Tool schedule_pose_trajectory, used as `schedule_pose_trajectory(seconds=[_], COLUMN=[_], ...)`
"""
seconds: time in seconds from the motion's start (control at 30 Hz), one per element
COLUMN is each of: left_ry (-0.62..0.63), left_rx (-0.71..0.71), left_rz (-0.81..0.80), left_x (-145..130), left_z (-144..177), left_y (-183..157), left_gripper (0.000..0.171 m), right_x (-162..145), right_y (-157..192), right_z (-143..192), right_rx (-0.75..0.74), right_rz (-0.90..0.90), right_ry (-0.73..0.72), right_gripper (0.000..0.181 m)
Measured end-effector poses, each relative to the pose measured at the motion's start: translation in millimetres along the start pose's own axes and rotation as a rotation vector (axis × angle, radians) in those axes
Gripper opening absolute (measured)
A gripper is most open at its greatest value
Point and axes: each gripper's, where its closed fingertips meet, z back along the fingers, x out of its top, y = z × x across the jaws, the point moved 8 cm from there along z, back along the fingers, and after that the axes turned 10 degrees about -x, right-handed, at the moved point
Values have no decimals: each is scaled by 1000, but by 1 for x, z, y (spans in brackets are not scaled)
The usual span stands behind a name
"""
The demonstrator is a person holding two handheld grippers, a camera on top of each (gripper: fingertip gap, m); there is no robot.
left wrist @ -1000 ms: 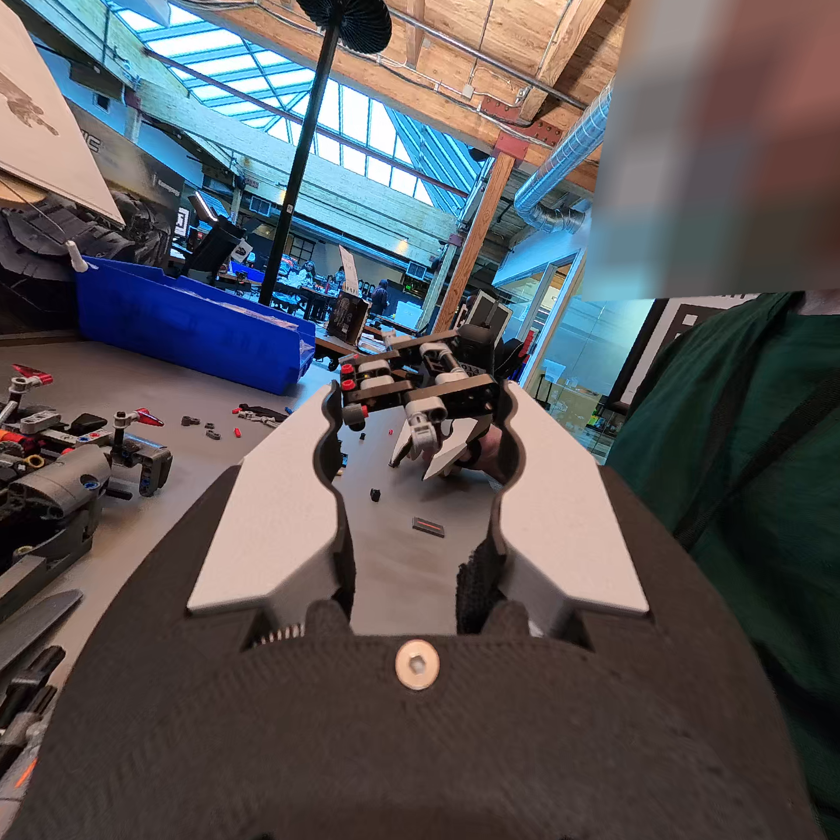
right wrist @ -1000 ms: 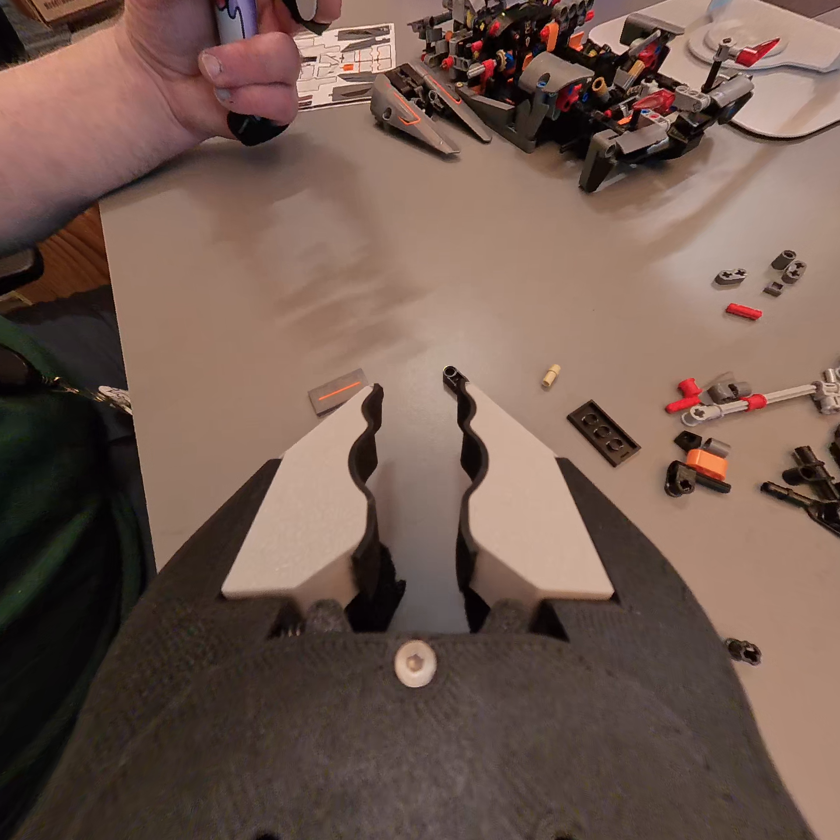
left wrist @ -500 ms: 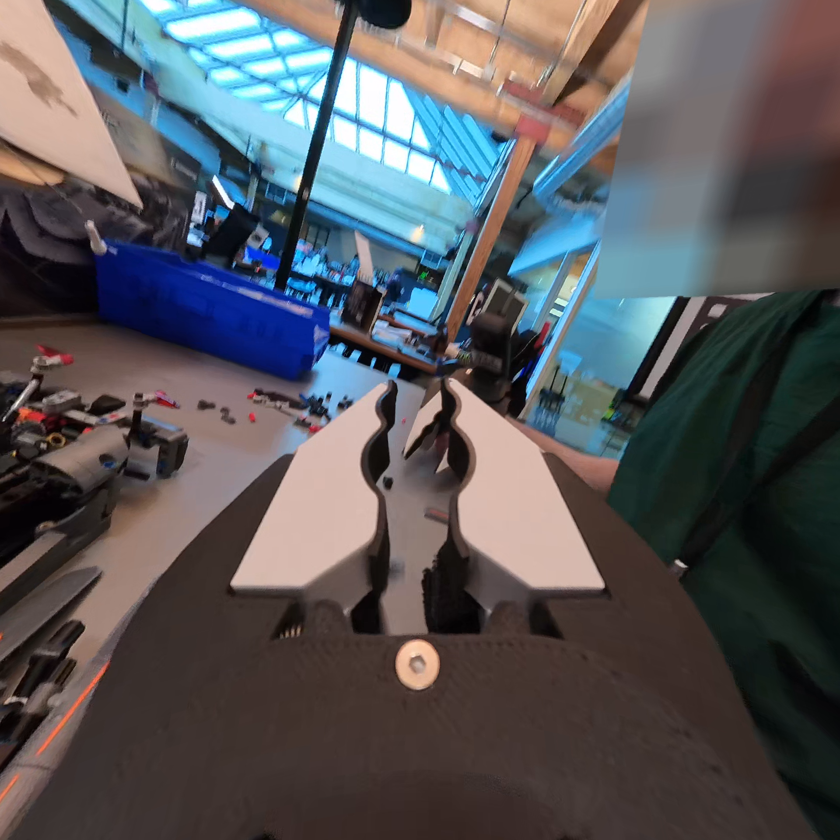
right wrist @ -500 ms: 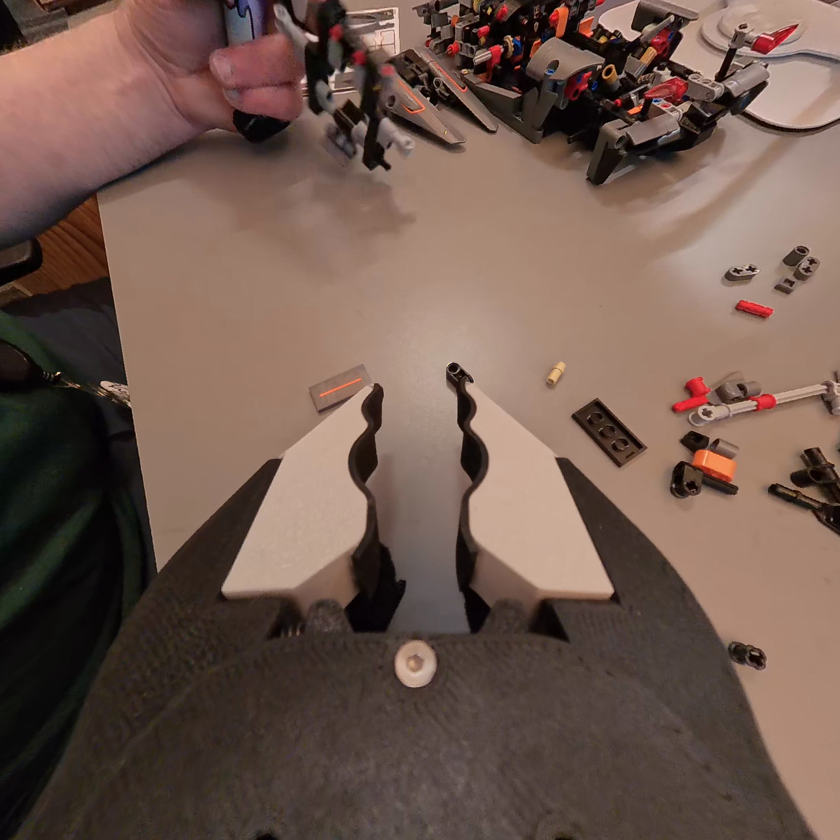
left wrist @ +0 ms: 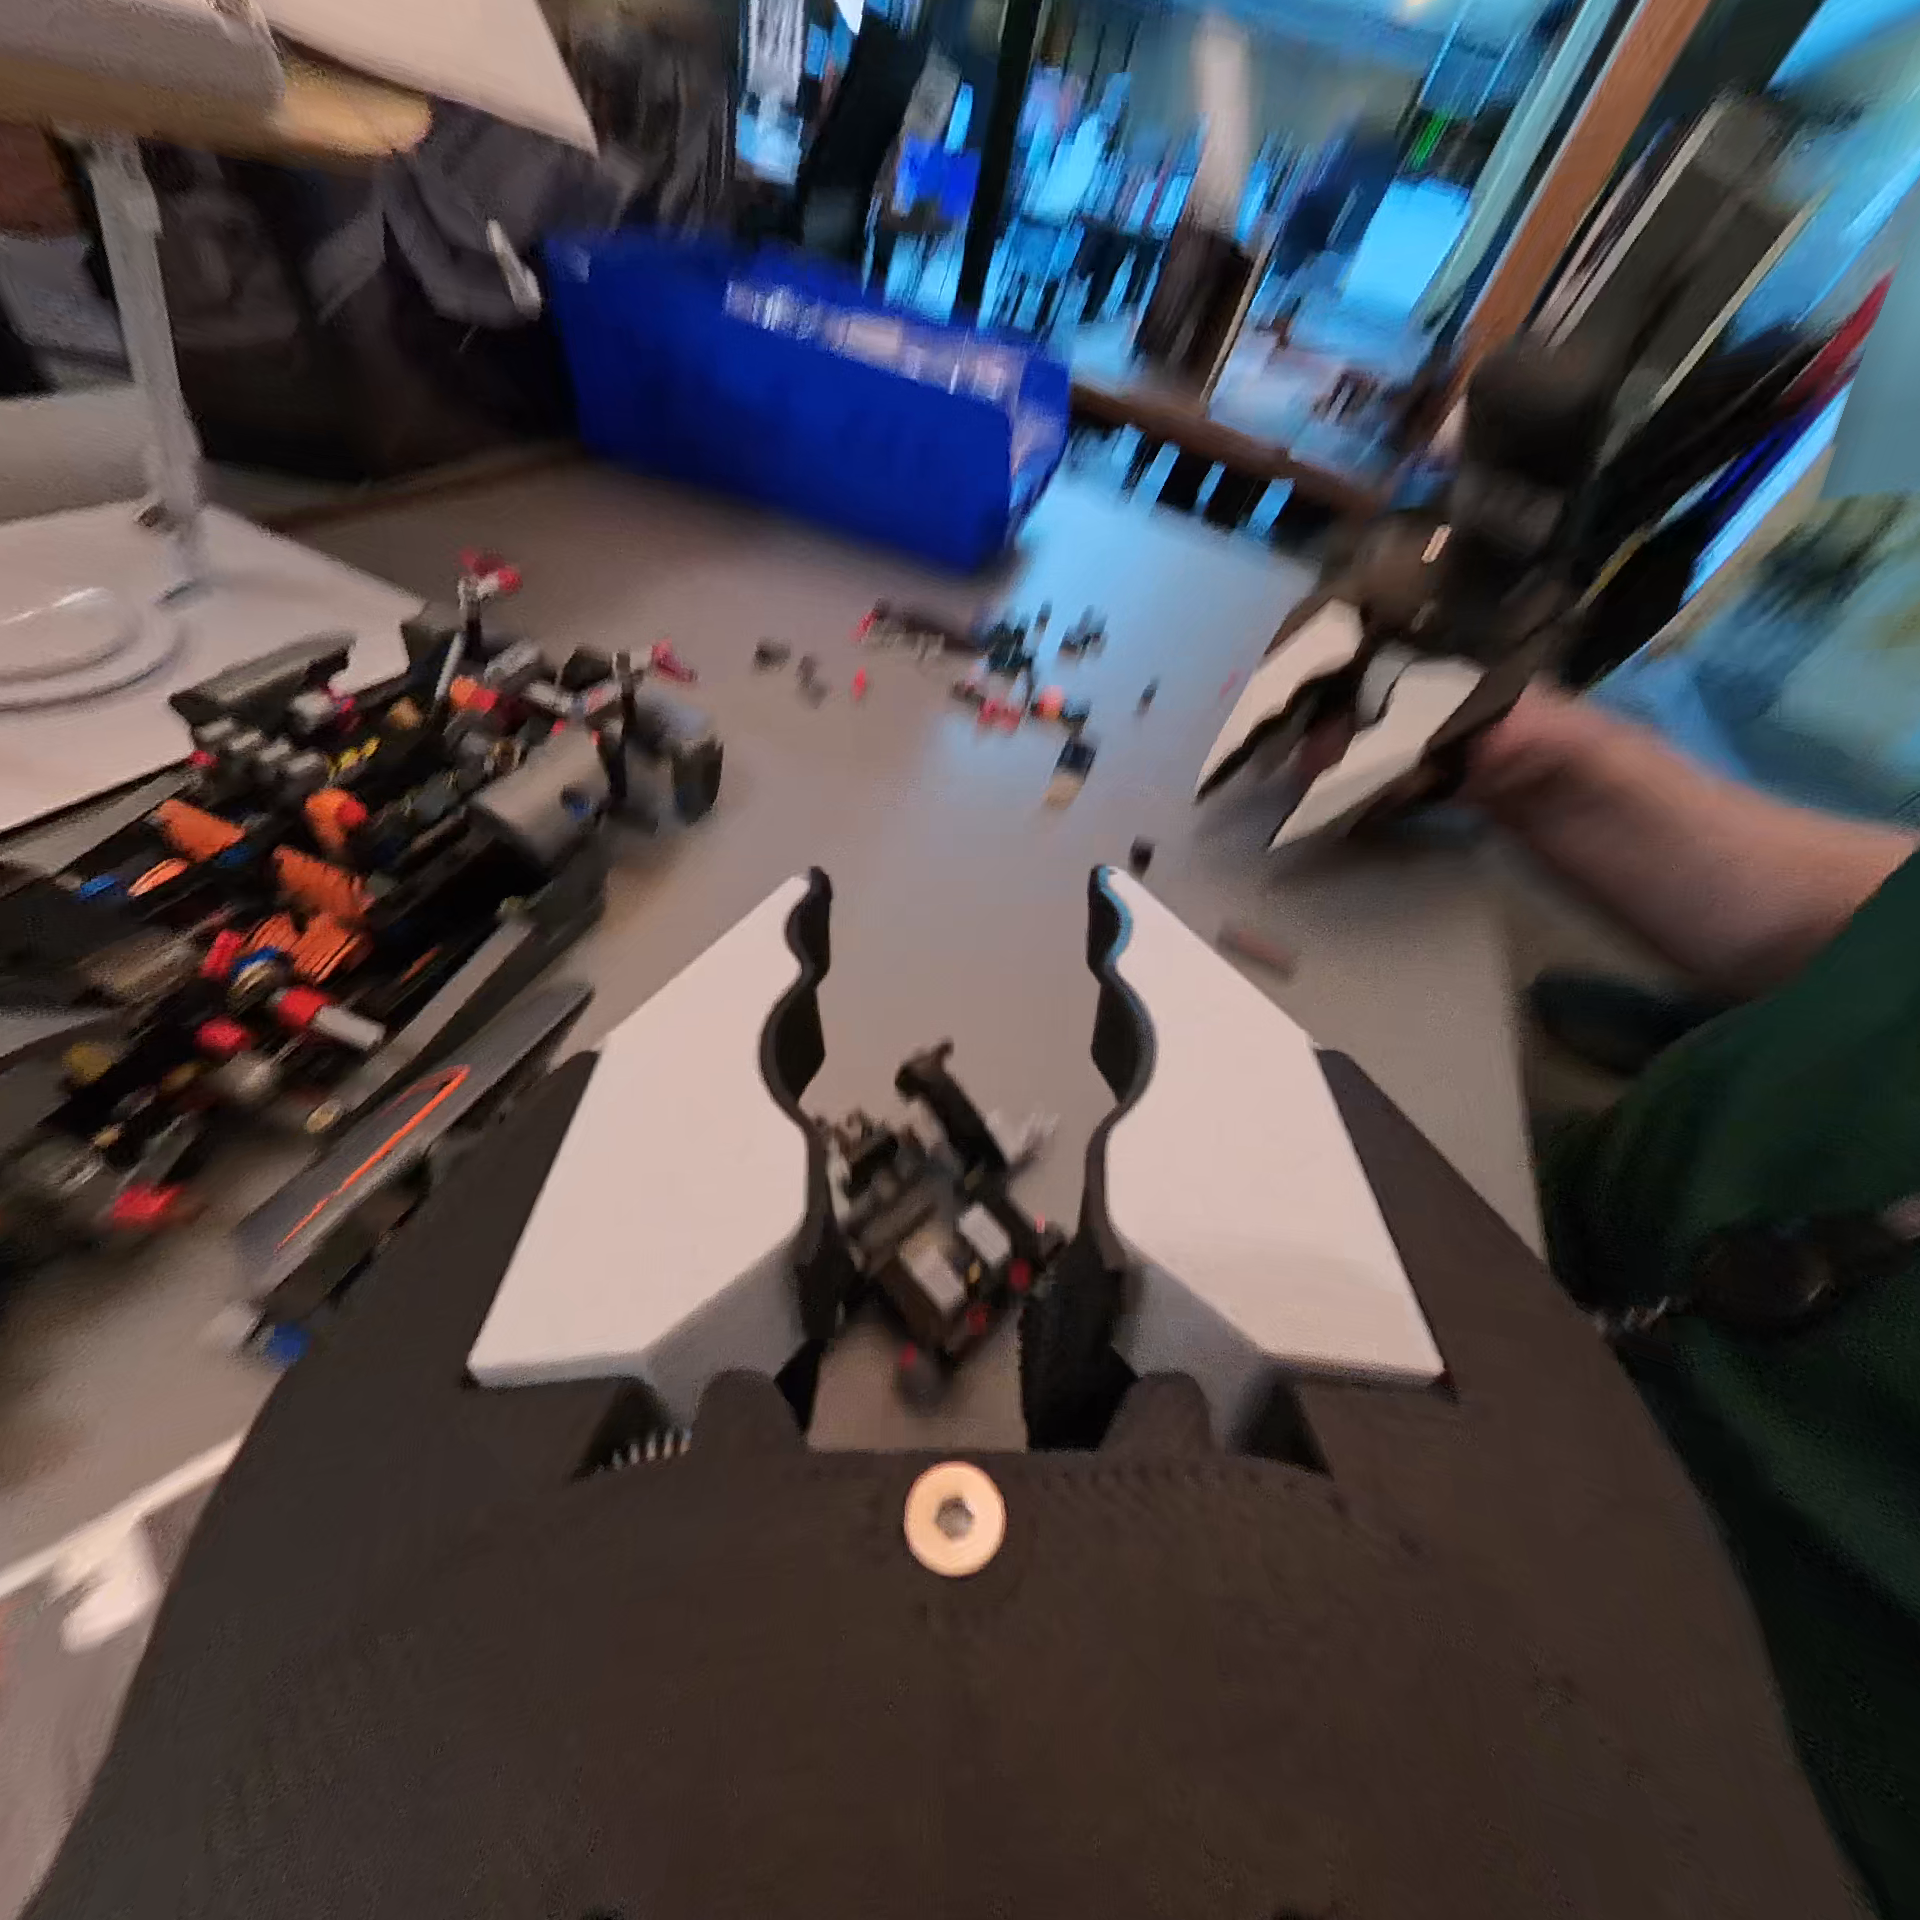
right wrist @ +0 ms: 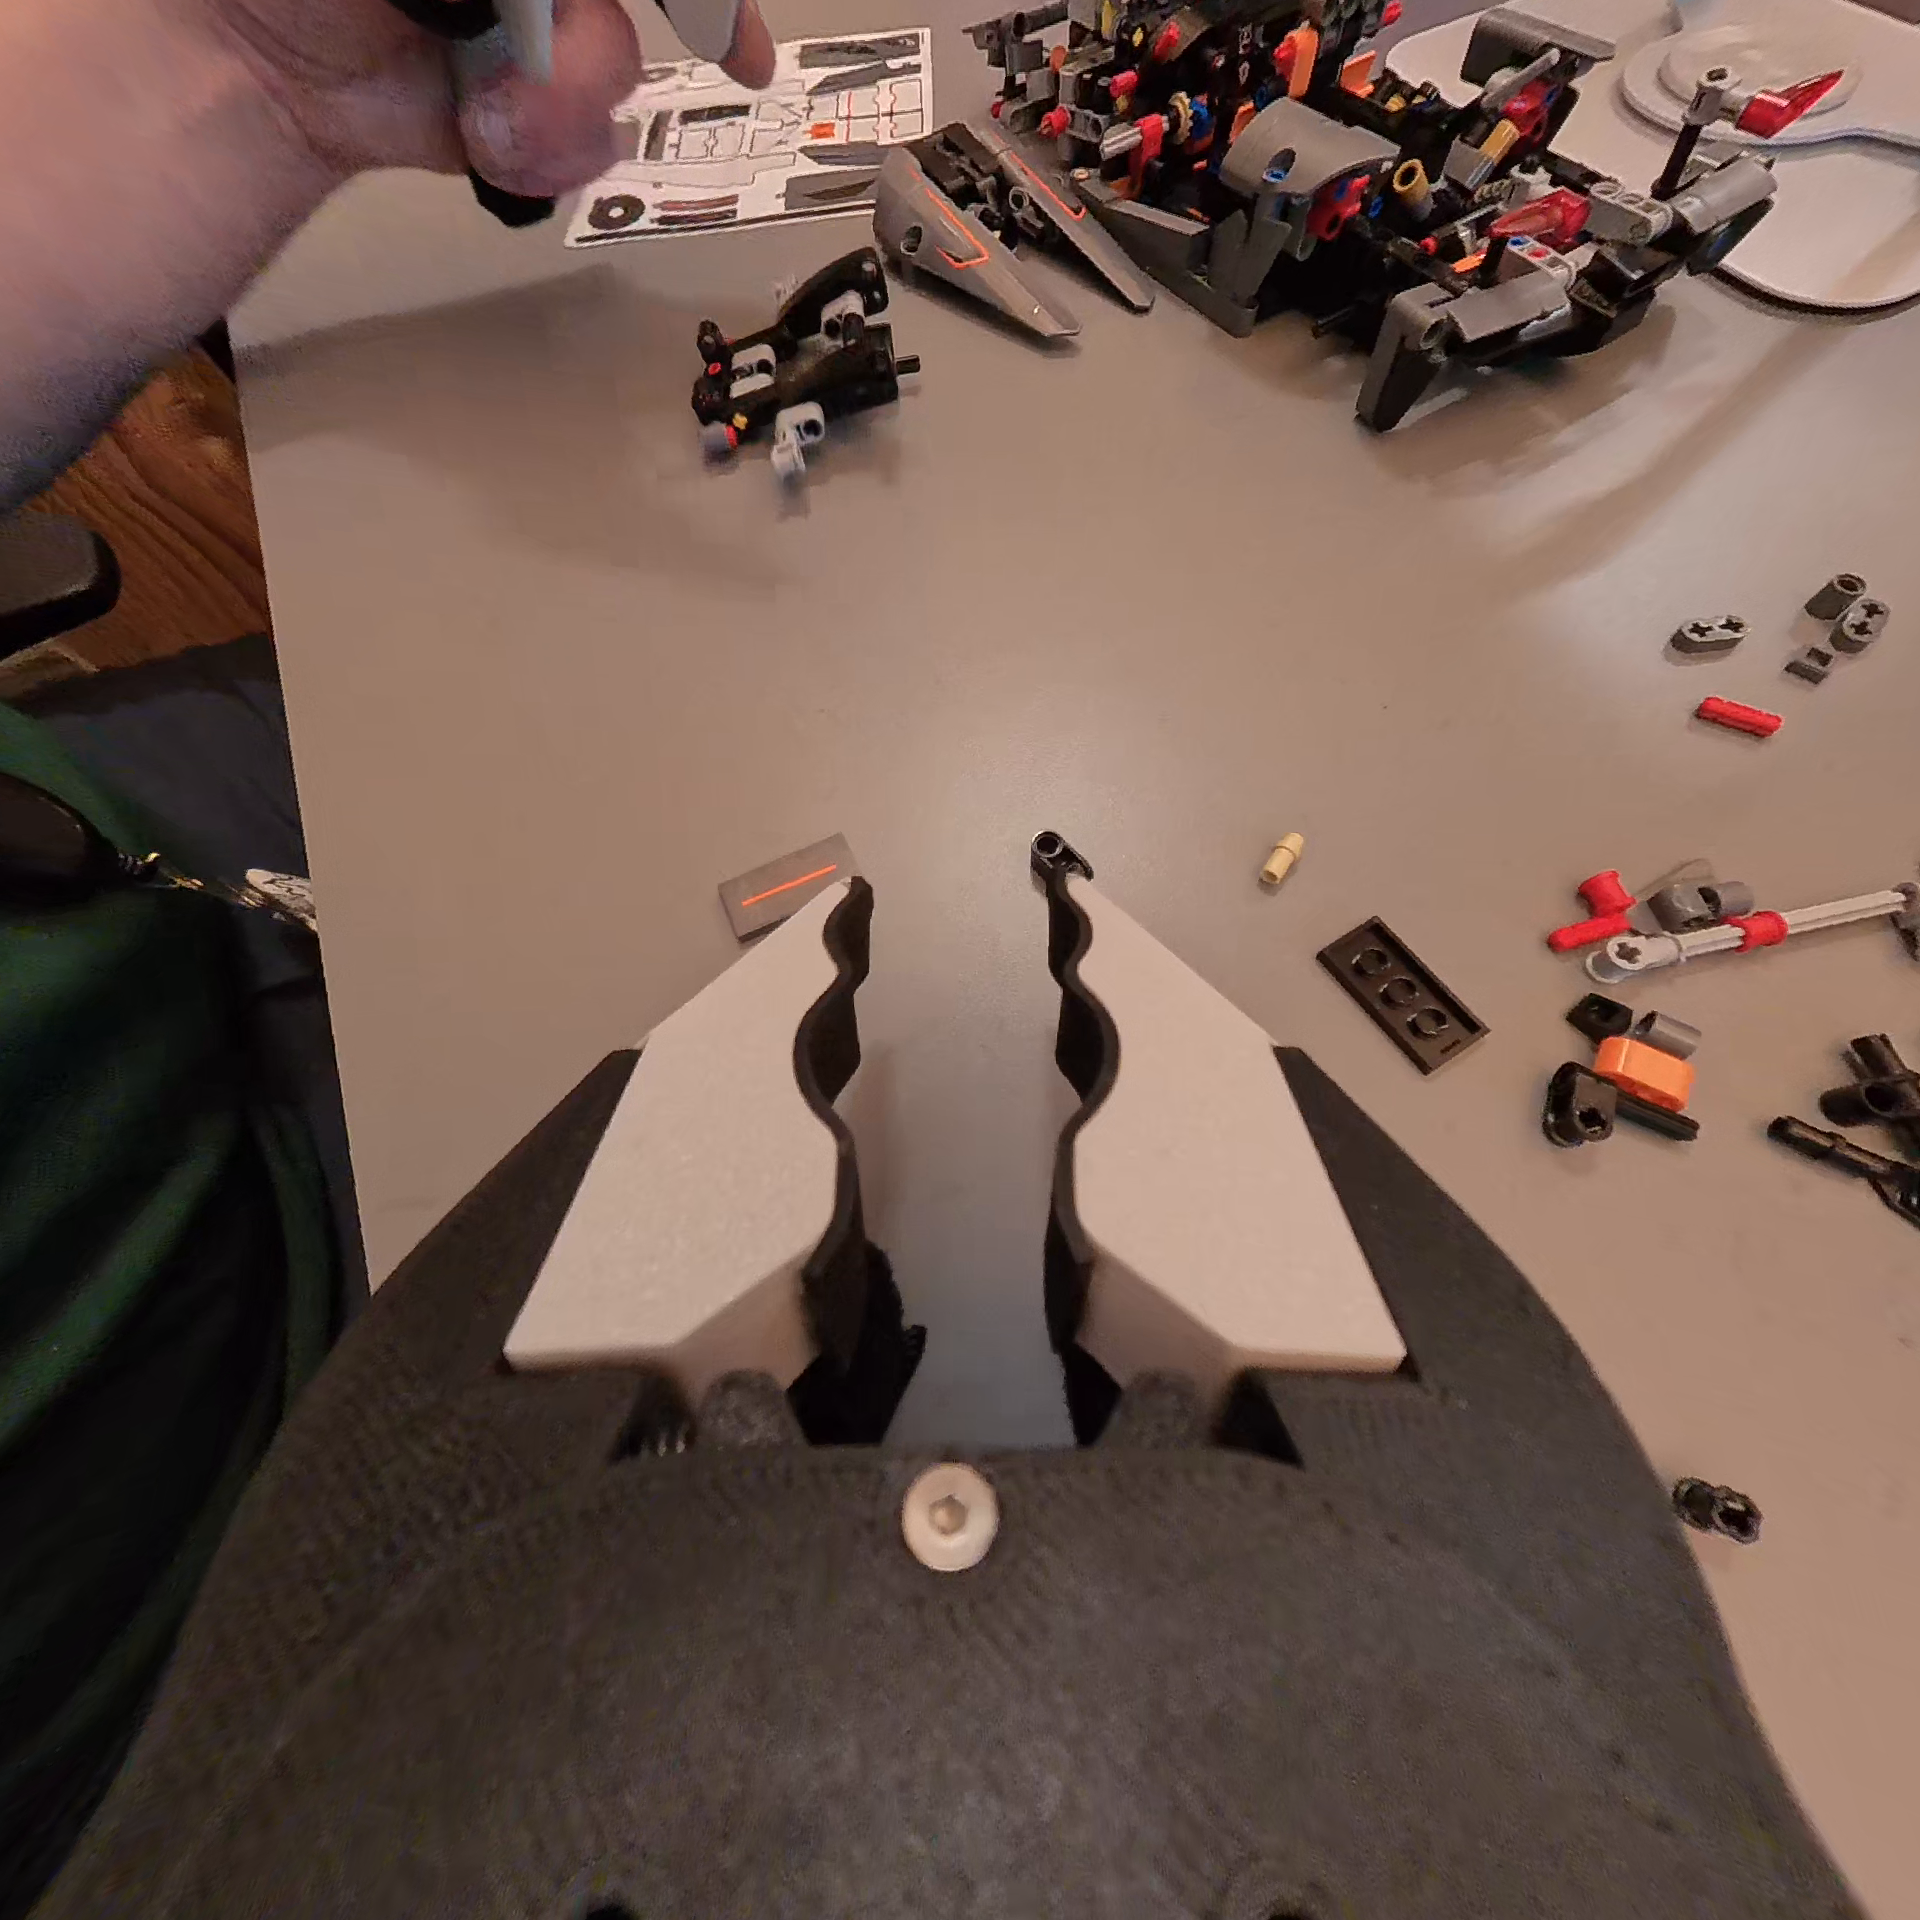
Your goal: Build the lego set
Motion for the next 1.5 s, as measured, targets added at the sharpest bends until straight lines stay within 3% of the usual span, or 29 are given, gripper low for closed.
schedule_pose_trajectory(seconds=[0.23,0.33,0.53,0.6,0.77,0.93,1.07,1.17,1.23,1.4,1.5], left_ry=[389,536,595,553,608,596,503,354,157,-513,-694], left_rx=[190,323,503,501,520,510,503,450,343,-83,-203], left_rz=[-175,-185,-101,-48,-1,-3,11,38,84,300,300], left_x=[-23,-33,-51,-53,-57,-56,-52,-40,-25,17,26], left_z=[-9,-16,-20,-27,-38,-40,-38,-36,-36,-15,-5], left_y=[-17,-15,-22,-22,-12,-12,-12,-12,-15,-19,-18], left_gripper=[63,79,89,83,65,62,61,61,61,61,61], right_x=[0,0,0,0,0,-1,0,0,0,0,0], right_y=[-1,0,2,2,3,4,3,3,3,3,2], right_z=[0,0,0,0,1,0,0,0,0,-1,-1], right_rx=[24,19,19,29,21,16,22,22,22,26,31], right_rz=[-14,-6,13,6,20,32,24,23,23,19,13], right_ry=[2,-2,7,8,0,9,4,8,9,14,16], right_gripper=[35,35,35,36,36,36,36,37,37,37,37])
